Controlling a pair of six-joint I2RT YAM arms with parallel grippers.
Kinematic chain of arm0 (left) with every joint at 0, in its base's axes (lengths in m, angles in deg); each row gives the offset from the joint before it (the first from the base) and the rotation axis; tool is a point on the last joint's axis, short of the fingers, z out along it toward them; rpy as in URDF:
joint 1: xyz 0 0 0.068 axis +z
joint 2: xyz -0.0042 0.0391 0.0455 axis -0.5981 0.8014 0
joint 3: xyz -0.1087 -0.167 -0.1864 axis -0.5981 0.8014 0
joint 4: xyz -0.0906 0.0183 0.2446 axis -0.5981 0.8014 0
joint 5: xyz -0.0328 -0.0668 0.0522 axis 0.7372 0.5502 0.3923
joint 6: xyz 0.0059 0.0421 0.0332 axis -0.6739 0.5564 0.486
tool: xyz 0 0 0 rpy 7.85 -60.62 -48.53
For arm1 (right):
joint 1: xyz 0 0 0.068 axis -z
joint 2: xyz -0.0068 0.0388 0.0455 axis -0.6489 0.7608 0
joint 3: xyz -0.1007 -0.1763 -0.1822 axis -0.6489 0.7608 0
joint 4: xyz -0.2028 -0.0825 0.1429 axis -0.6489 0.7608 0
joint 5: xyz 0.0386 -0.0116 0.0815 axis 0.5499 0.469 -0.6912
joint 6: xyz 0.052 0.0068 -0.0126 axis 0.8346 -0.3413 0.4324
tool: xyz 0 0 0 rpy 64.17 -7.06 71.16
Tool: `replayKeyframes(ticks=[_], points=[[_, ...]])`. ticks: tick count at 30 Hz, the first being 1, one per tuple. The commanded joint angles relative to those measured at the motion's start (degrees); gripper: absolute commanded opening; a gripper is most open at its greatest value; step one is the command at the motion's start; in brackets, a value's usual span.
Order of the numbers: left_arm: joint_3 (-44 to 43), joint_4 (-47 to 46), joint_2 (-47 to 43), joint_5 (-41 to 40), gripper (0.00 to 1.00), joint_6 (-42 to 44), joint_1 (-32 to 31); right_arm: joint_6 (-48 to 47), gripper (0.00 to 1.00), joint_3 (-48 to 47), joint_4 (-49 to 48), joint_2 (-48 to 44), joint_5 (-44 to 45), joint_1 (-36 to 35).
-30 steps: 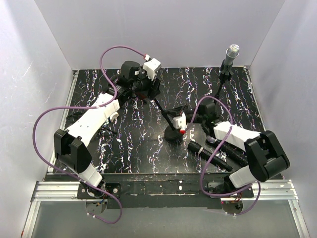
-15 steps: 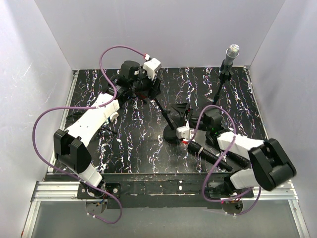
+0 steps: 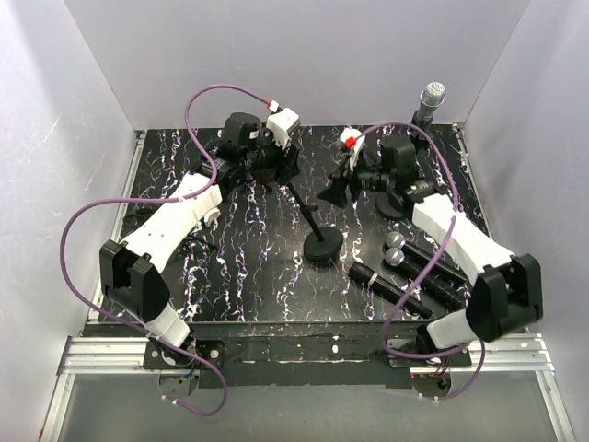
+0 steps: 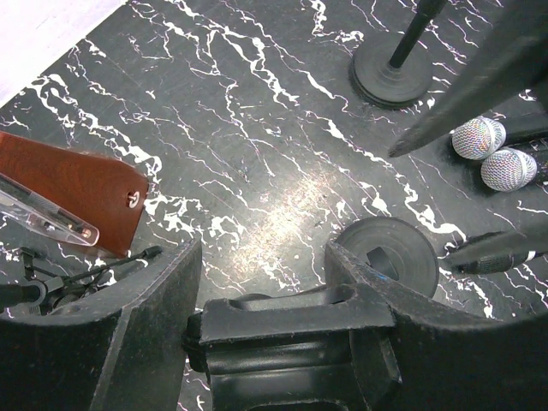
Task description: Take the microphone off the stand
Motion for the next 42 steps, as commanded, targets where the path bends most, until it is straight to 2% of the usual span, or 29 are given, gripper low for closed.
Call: replayKeyframes(ticks=[1, 8, 11, 18, 25, 28, 31, 33, 36, 38, 40, 42], points=[[-1.2, 0.9, -2.6, 4.0, 0.46, -0.8, -0.5, 25.1, 0.71, -9.7, 21.4, 10.8, -11.1, 2.8], [-0.5, -0.2, -3.1, 4.5, 0.47, -0.6, -0.5, 24.3, 0.72, -23.4, 33.0, 24.8, -24.6, 4.3], [0.2, -0.2, -3.6, 4.3, 0.47, -0.5, -0.5, 24.6, 0.71, -25.9, 35.4, 27.7, -25.8, 4.4], [0.0, -0.2, -3.4, 4.6, 0.48, -1.0, -0.5, 25.8, 0.56, -25.9, 34.8, 29.7, -27.4, 4.5], [-1.2, 0.1, -2.4, 4.8, 0.48, -0.8, -0.5, 26.6, 0.48, -26.3, 33.5, 31.2, -28.4, 4.5], [-1.4, 0.3, -2.2, 4.8, 0.48, -0.6, -0.5, 26.6, 0.38, -26.2, 32.9, 31.4, -28.7, 4.5], [-1.4, 0.4, -2.1, 4.8, 0.48, -0.6, -0.6, 25.9, 0.24, -26.0, 32.1, 31.2, -27.7, 4.5], [-1.4, 0.5, -2.0, 4.8, 0.48, -0.7, -0.5, 23.1, 0.15, -25.8, 31.7, 30.2, -25.5, 4.2], [-1.8, 0.6, -1.9, 4.5, 0.48, -0.6, -0.5, 12.6, 0.01, -25.8, 33.4, 27.1, -20.5, 3.5], [-1.7, 0.6, -1.9, 4.4, 0.48, -0.7, -0.5, 4.5, 0.01, -25.5, 33.7, 24.2, -16.8, 2.7], [-1.7, 0.6, -1.8, 4.5, 0.48, -0.9, -0.5, -2.0, 0.01, -19.0, 25.3, 18.5, -12.8, 2.0], [-1.6, 0.6, -1.7, 4.7, 0.48, -1.1, -0.5, -8.5, 0.01, -9.0, 11.0, 11.2, -9.7, 1.4]])
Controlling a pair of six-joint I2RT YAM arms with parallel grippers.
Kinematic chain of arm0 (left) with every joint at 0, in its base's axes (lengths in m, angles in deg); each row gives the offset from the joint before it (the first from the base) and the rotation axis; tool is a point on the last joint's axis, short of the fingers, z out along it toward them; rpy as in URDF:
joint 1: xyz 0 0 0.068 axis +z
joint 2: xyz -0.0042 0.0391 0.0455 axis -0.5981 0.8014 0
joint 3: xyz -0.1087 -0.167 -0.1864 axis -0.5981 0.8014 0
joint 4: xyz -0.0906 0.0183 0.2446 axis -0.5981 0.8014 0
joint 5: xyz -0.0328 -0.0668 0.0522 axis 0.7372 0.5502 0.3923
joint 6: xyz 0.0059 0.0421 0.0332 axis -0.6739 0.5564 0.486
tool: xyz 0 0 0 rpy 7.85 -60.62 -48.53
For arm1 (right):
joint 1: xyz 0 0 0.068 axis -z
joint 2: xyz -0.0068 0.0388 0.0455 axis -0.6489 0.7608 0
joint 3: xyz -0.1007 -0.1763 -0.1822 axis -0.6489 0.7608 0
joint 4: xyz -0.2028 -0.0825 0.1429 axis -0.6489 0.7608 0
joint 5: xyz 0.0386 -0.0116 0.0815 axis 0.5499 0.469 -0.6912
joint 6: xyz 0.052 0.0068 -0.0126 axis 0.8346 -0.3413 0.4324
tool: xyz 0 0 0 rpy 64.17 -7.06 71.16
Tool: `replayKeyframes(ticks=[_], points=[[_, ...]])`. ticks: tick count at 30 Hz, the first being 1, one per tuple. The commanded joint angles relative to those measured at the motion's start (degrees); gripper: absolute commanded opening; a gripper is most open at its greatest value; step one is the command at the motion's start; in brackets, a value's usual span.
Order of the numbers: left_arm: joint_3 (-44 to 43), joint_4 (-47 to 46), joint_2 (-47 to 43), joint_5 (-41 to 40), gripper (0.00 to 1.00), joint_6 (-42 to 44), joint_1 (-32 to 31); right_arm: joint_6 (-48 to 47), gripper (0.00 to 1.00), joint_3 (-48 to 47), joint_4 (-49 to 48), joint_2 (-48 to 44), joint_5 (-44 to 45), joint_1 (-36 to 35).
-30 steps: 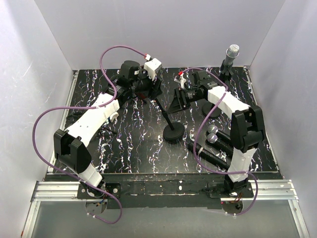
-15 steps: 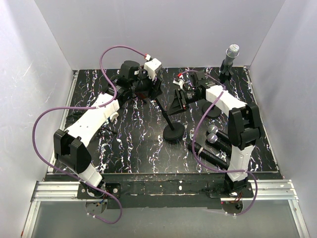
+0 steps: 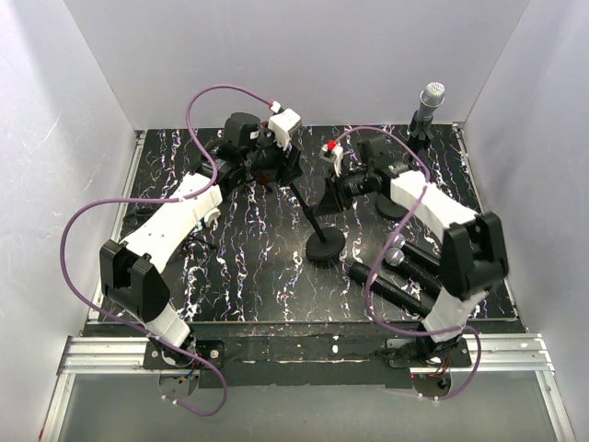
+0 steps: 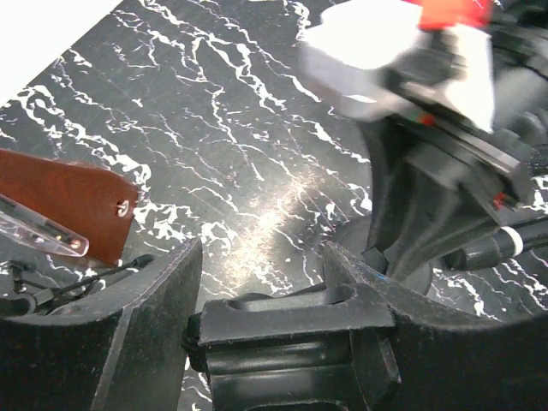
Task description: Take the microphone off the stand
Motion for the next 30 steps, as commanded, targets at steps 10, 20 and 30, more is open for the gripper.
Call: replayKeyframes(ticks=[10, 20, 30], points=[[-1.5, 1.0, -1.1, 3.1, 0.49, -2.6, -0.5, -63.7, 0.01, 36.7, -56.6, -26.4, 14.3, -8.2], [-2.0, 1.1, -0.6, 3.3, 0.49, -2.8, -0.5, -65.9, 0.27, 45.7, -77.5, -26.1, 19.2, -8.6], [-2.3, 1.4, -0.6, 3.1, 0.5, -2.7, -0.5, -27.8, 0.73, 35.1, -49.1, -31.9, 27.1, -7.4]])
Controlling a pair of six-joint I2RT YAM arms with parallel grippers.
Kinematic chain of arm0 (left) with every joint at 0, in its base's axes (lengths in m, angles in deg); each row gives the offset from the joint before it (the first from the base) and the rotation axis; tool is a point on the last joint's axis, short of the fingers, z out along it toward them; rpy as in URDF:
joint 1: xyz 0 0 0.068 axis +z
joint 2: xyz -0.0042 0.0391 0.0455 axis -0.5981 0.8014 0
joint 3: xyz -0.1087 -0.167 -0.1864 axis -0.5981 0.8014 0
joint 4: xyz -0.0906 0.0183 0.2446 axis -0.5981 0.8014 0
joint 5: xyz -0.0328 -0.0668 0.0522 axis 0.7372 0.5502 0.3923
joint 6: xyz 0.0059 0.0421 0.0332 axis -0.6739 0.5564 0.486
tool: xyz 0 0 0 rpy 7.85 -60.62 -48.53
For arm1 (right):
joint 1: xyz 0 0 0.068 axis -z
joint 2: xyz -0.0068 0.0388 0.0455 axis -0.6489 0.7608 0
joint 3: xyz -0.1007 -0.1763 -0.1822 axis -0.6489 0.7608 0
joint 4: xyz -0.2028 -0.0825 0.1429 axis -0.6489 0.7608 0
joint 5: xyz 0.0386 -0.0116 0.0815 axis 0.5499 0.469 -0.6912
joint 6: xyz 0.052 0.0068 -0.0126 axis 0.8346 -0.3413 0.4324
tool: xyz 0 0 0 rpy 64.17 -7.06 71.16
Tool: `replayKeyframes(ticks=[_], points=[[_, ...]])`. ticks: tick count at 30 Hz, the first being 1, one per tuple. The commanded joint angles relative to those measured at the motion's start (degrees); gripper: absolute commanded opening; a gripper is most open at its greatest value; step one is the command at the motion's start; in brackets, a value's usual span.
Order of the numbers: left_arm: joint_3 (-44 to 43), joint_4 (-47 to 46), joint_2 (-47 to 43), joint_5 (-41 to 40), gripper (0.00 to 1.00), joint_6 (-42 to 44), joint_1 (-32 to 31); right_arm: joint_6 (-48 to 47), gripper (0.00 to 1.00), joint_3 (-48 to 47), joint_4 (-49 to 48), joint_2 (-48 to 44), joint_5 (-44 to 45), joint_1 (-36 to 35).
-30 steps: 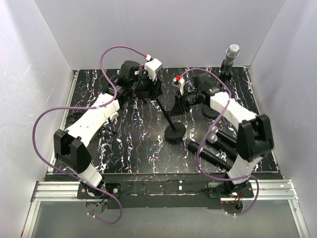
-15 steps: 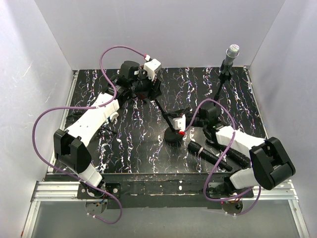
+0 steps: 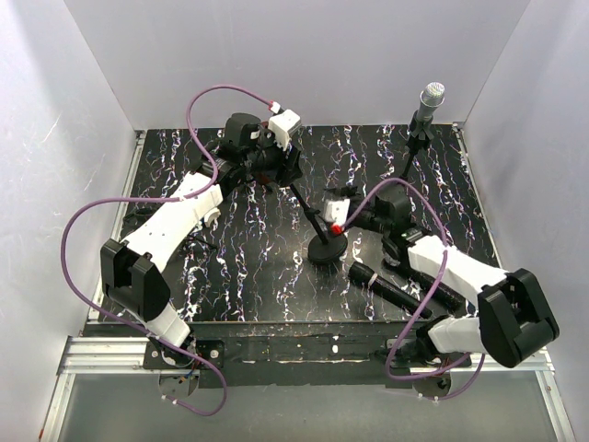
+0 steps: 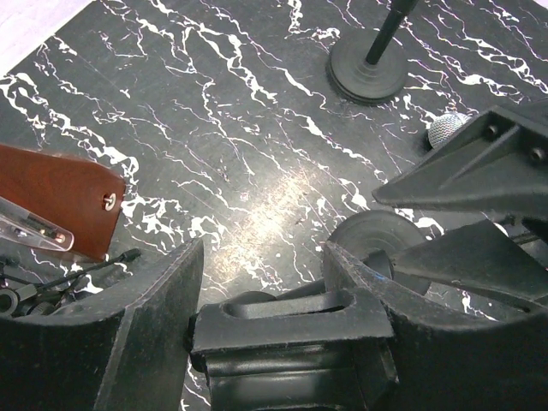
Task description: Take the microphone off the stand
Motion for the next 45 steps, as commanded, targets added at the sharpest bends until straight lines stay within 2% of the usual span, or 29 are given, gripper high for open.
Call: replayKeyframes(ticks=[1, 5, 6, 8, 10, 12, 15, 20, 30, 36, 41, 45], points=[[-2.1, 0.4, -0.9, 2.2, 0.51, -1.4, -0.5, 30.5, 0.72, -13.0, 15.4, -1.8, 4.9, 1.2], [-2.0, 0.3, -0.9, 2.4, 0.51, -1.4, -0.6, 54.2, 0.69, -26.7, 36.1, 6.2, -0.6, 4.6], [-2.0, 0.3, -0.9, 2.4, 0.51, -1.4, -0.5, 60.5, 0.74, -30.1, 40.4, 8.5, -3.7, 5.9], [-2.1, 0.3, -1.0, 2.4, 0.51, -1.4, -0.4, 70.4, 0.78, -34.6, 44.3, 14.2, -11.6, 8.7], [-2.1, 0.3, -1.0, 2.4, 0.51, -1.3, -0.5, 74.3, 0.78, -36.4, 44.3, 18.1, -16.6, 10.5], [-1.9, 0.3, -1.2, 2.2, 0.51, -1.3, -0.6, 75.5, 0.77, -36.8, 44.1, 19.7, -16.5, 11.4], [-1.7, 0.4, -1.5, 2.2, 0.51, -1.1, -0.5, 76.4, 0.74, -40.2, 47.2, 23.6, -20.3, 12.4], [-1.7, 0.3, -1.4, 2.1, 0.51, -1.0, -0.5, 75.6, 0.73, -42.8, 49.4, 27.4, -26.1, 12.5], [-4.2, 1.4, -0.6, -0.1, 0.51, 1.6, -0.5, 76.1, 0.7, -42.0, 49.3, 28.4, -30.4, 11.3], [-4.5, 1.4, -0.8, -1.1, 0.52, 2.5, -0.5, 74.8, 0.7, -41.1, 50.1, 26.6, -27.2, 10.8], [-4.4, 2.0, -1.0, -0.4, 0.52, 2.7, -0.5, 75.0, 0.74, -34.1, 43.4, 18.2, -22.7, 10.8], [-4.0, 1.9, -1.1, 0.1, 0.51, 2.7, -0.5, 73.5, 0.75, -31.0, 42.0, 12.5, -19.1, 10.8]])
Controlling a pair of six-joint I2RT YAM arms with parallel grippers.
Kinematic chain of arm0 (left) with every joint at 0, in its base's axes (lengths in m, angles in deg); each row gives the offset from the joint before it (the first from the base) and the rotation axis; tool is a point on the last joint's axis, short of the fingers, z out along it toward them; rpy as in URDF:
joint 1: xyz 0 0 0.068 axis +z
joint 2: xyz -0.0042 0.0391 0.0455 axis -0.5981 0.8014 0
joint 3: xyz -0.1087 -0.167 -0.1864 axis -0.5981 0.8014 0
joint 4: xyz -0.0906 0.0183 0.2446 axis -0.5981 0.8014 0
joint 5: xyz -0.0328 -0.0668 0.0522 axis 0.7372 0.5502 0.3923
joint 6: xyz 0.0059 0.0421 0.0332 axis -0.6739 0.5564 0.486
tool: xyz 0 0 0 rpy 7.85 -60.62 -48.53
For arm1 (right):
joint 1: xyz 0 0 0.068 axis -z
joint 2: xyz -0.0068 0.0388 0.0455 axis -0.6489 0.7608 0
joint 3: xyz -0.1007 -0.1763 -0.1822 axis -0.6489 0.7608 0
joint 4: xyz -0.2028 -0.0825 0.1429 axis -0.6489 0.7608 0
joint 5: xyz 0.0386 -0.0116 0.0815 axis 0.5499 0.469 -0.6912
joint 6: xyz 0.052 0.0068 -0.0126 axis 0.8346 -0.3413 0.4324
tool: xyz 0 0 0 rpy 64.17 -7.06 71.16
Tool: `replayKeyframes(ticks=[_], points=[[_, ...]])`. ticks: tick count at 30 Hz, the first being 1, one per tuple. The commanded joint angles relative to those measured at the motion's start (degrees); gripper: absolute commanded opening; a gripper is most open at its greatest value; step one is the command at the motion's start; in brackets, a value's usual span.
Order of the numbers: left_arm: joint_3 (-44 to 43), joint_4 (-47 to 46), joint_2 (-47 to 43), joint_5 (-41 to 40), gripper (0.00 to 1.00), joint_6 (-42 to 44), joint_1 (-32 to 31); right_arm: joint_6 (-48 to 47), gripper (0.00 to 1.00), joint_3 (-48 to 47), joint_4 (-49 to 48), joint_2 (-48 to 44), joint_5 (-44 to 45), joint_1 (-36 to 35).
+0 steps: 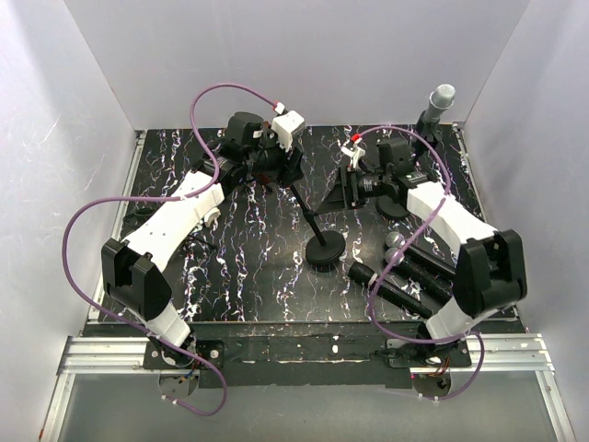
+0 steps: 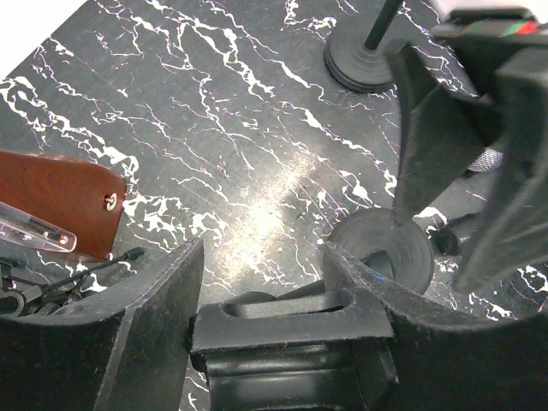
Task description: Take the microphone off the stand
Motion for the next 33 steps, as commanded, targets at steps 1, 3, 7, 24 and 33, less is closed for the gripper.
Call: replayKeyframes(ticks=[1, 3, 7, 24, 33], points=[[-2.2, -0.9, -1.7, 0.4, 0.51, 0.5, -0.1, -2.2, 0.75, 1.4, -3.9, -6.8, 3.7, -0.3], [-2.3, -1.0, -1.6, 0.6, 0.52, 0.4, 0.0, -3.0, 0.74, 0.5, -2.3, -6.9, 4.6, -0.4], [-2.9, -1.3, -1.3, 0.2, 0.52, 0.3, -0.1, -2.9, 0.7, -2.7, 2.4, -4.4, 6.8, -0.5], [-1.7, -0.7, -3.5, -1.7, 0.52, 3.9, -0.1, 1.9, 0.56, -5.5, 1.6, 3.6, 2.6, -3.9], [-1.9, -0.6, -3.4, -1.4, 0.52, 3.8, -0.1, 3.1, 0.46, -6.6, 1.6, 6.4, 3.9, -3.8]])
